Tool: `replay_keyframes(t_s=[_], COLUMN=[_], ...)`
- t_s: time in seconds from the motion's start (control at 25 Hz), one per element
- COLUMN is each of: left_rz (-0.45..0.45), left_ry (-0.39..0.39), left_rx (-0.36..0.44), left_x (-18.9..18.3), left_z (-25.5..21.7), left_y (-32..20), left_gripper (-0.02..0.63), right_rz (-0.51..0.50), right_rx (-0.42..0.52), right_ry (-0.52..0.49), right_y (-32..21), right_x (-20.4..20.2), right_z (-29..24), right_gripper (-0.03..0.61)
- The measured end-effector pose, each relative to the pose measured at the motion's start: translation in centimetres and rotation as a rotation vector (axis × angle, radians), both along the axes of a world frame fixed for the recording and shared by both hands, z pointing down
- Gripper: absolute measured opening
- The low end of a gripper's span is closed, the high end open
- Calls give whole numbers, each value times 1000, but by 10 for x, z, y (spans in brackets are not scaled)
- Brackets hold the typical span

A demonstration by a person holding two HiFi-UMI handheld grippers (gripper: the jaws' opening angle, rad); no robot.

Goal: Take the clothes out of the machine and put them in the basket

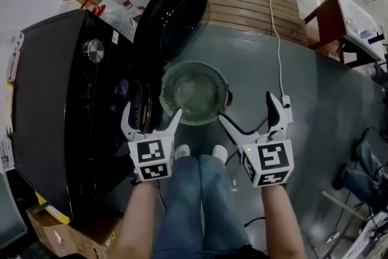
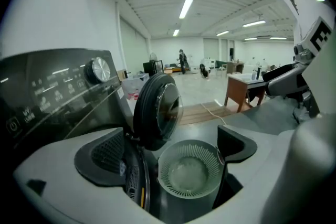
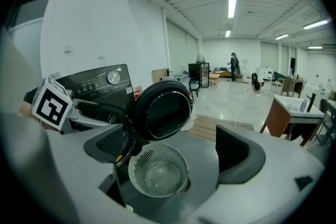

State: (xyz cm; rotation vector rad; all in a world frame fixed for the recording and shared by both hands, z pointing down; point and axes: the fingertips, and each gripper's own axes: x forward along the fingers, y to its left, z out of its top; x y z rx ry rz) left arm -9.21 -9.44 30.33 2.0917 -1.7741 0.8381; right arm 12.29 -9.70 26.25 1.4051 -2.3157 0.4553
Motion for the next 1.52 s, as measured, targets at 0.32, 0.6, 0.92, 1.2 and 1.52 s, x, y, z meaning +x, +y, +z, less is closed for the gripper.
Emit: replay_keyframes(t_s=[0.32, 0.6, 0.92, 1.2, 1.52], left_rz=[-8, -43, -161, -329, -557], left_ry=[-7, 23, 18, -112, -255], left_rx=[-63, -166, -411, -497, -409], left_x=[-24, -56, -97, -161, -249], left_z=[101, 181, 258, 291, 291], left_y=[-8, 4, 11, 4, -1], left_gripper=[558, 560, 560, 558, 558], right_rz=[1, 23, 57, 32, -49], right_rx=[-86, -255, -518, -683, -724], right_ry=[-85, -35, 27, 104, 169], right_y=[-2, 1, 8, 19, 34], right_x=[-46, -79, -105, -141, -187], right_z=[106, 209, 298, 340, 372], right_gripper=[538, 538, 537, 533, 534])
